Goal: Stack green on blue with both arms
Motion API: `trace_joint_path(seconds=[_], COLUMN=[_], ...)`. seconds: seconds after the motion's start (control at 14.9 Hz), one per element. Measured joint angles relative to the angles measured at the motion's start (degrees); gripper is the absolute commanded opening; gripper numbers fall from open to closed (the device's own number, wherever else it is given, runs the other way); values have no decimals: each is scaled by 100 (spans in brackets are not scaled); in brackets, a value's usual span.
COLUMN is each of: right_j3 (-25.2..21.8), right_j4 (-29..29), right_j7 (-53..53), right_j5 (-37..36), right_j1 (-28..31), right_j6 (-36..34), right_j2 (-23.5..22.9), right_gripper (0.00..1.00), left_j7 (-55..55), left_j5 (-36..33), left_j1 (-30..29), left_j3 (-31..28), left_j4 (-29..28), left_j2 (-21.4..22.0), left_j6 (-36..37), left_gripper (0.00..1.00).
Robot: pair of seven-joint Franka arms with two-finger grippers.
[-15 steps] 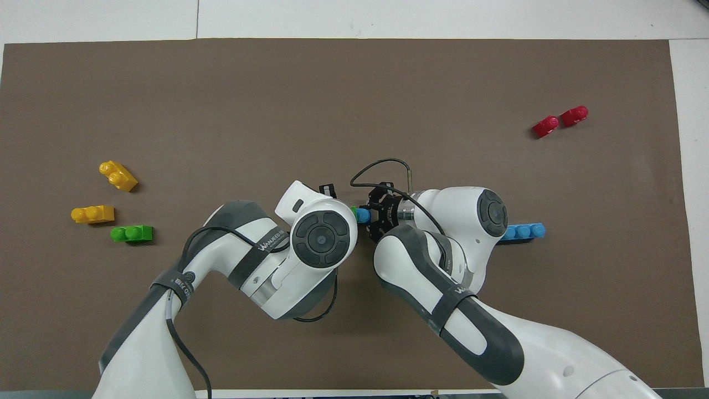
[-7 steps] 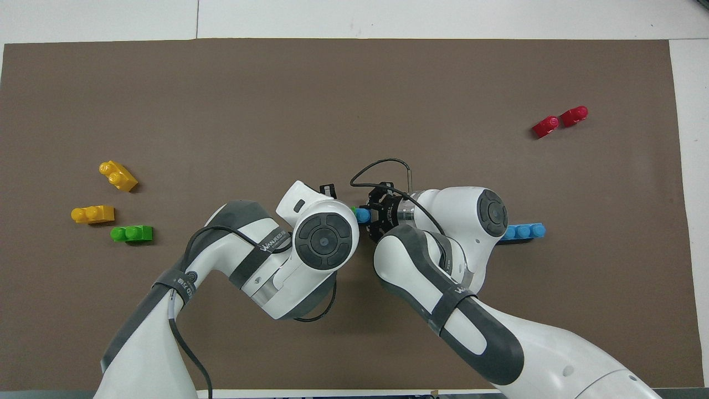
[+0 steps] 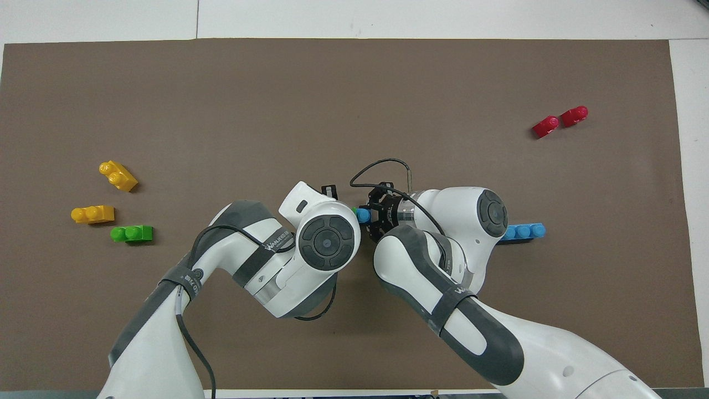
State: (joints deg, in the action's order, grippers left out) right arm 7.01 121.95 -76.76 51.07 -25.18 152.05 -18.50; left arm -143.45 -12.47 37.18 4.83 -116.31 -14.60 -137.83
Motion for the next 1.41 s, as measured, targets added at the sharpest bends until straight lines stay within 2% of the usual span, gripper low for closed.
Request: trace_joint_path(seconds=[0.13, 0.2, 0.27, 0.34, 0.54, 0.94, 1.41], right_j3=[0, 0, 0, 0, 2, 3, 3], right_j4=[0, 1, 1, 2, 11, 14, 15], right_j7=[8, 9, 9, 9, 1, -8, -8], right_j5=[0, 0, 0, 0, 1, 1, 1], right_j1=[0, 0, 0, 0, -1, -2, -2], right_j6=[0, 0, 1, 2, 19, 24, 25], right_j2=[1, 1, 1, 1, 6, 8, 9], right_gripper=[0, 0, 0, 0, 0, 0, 0], left_j7=[2, 2, 2, 2, -36, 1, 196], left_j5=[-11, -19, -37, -70, -194, -206, -205], left_j1=[0, 0, 0, 0, -3, -34, -275], left_j3=[0, 1, 4, 9, -20, -47, -51], left_j4=[-7, -8, -9, -9, 68, 104, 144], left_j2=[-13, -13, -13, -14, -244, -202, 490], left_j6=[-21, -21, -21, -21, -135, 54, 872], left_gripper=[0, 6, 48, 99, 100, 100, 100])
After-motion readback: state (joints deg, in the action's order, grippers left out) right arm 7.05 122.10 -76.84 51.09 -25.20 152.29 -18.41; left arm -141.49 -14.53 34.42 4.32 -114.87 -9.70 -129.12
